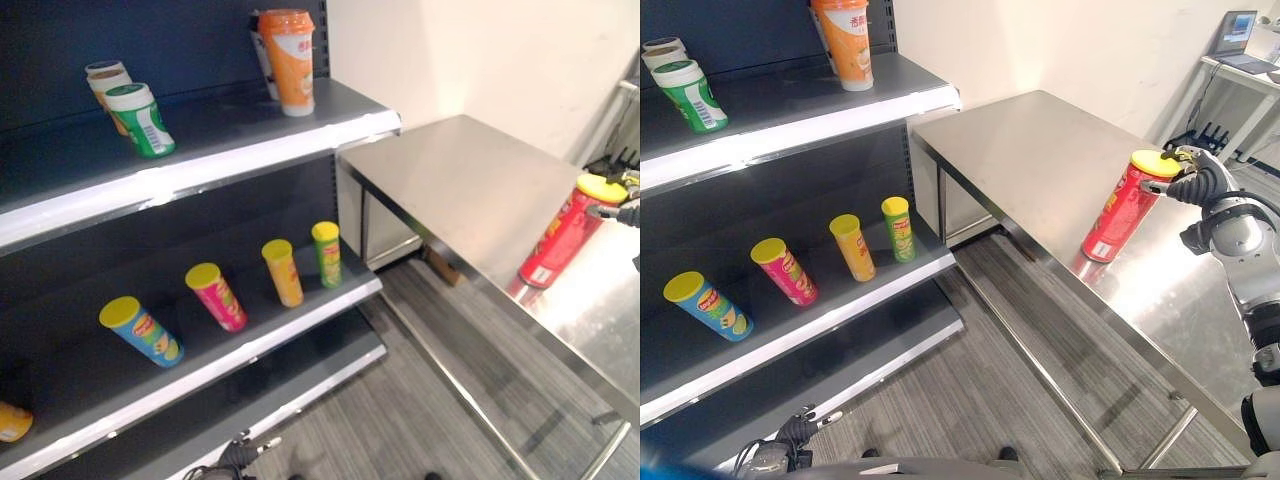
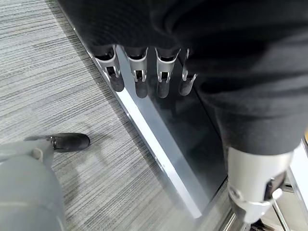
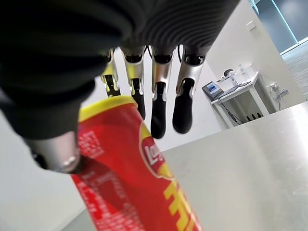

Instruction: Put the goods on the table back onto the shelves and tidy them up.

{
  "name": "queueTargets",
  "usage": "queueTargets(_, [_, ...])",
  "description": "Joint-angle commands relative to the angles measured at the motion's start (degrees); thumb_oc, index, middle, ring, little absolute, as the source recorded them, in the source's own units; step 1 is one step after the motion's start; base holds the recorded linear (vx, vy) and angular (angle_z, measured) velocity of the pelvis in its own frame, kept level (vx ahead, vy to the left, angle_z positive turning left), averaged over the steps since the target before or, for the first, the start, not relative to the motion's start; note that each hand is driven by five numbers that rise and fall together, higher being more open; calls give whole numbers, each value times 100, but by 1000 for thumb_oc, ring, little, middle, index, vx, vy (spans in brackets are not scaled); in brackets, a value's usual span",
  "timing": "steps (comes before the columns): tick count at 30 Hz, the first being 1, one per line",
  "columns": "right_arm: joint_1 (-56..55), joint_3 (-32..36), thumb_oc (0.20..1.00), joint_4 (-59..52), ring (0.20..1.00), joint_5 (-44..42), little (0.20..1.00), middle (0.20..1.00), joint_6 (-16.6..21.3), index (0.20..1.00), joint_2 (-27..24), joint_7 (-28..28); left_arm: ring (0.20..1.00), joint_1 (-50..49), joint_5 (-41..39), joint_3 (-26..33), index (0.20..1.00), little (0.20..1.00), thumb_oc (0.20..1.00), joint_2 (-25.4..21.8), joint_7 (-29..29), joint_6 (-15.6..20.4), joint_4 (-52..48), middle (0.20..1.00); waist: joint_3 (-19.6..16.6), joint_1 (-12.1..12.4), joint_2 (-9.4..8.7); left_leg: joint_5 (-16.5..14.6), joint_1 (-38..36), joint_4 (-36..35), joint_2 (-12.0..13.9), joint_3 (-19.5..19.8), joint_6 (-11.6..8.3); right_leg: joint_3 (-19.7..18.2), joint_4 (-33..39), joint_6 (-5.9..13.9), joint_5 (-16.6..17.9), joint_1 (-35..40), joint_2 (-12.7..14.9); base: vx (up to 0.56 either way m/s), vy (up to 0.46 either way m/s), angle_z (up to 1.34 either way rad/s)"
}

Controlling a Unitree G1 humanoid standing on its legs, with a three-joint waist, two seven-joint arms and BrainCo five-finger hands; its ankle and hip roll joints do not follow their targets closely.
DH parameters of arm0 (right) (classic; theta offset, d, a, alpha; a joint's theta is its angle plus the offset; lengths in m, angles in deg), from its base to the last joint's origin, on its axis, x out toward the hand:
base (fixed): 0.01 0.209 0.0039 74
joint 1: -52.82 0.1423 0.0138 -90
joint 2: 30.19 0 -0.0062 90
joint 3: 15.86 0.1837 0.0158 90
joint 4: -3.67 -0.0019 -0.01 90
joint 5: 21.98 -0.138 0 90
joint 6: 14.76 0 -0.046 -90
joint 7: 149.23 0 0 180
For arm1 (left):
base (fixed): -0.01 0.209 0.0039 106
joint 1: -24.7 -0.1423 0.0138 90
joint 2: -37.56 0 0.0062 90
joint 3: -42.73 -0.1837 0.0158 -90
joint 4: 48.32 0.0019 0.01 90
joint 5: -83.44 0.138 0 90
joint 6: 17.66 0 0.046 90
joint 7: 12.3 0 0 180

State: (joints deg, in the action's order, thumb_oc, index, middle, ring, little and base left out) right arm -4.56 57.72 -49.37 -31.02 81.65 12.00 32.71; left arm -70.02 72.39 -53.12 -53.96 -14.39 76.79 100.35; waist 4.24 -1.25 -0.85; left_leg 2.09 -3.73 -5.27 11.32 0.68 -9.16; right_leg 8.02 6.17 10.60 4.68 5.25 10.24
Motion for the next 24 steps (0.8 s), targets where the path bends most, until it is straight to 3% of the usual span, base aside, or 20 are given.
queueTargets(1, [434,-233,200,179,200,-115,200,200,87,200,116,10,1000,409,-132,-191,1000,1000,1000,-380,-69,116,156,1000,57,47,-284,-226,-1,27,-129,-586,92,136,-117,-151,-754,315,-50,0,0,0])
queueTargets(15, [116,104,200,-326,200,41,200,200,132,200,40,210,1000,456,-107,-150,1000,1000,1000,-349,-120,95,191,1000,42,-17,-266,-265,-33,27,-135,-624,100,103,-117,-150,-750,314,-37,0,0,0])
queueTargets(21, [-96,463,200,-1064,200,583,200,200,231,200,-191,565,1000,475,-86,-53,1000,1000,1000,-321,-189,95,198,1000,47,-106,-252,-296,-65,27,-135,-683,103,40,-117,-142,-747,303,-31,1,0,-1])
queueTargets(24, [-368,918,200,-1707,200,1281,200,200,272,200,-251,963,1000,471,13,40,1000,1000,1000,-261,-256,128,253,1000,65,-161,-221,-322,-70,27,-132,-699,115,20,-117,-135,-751,278,-29,12,-7,-4])
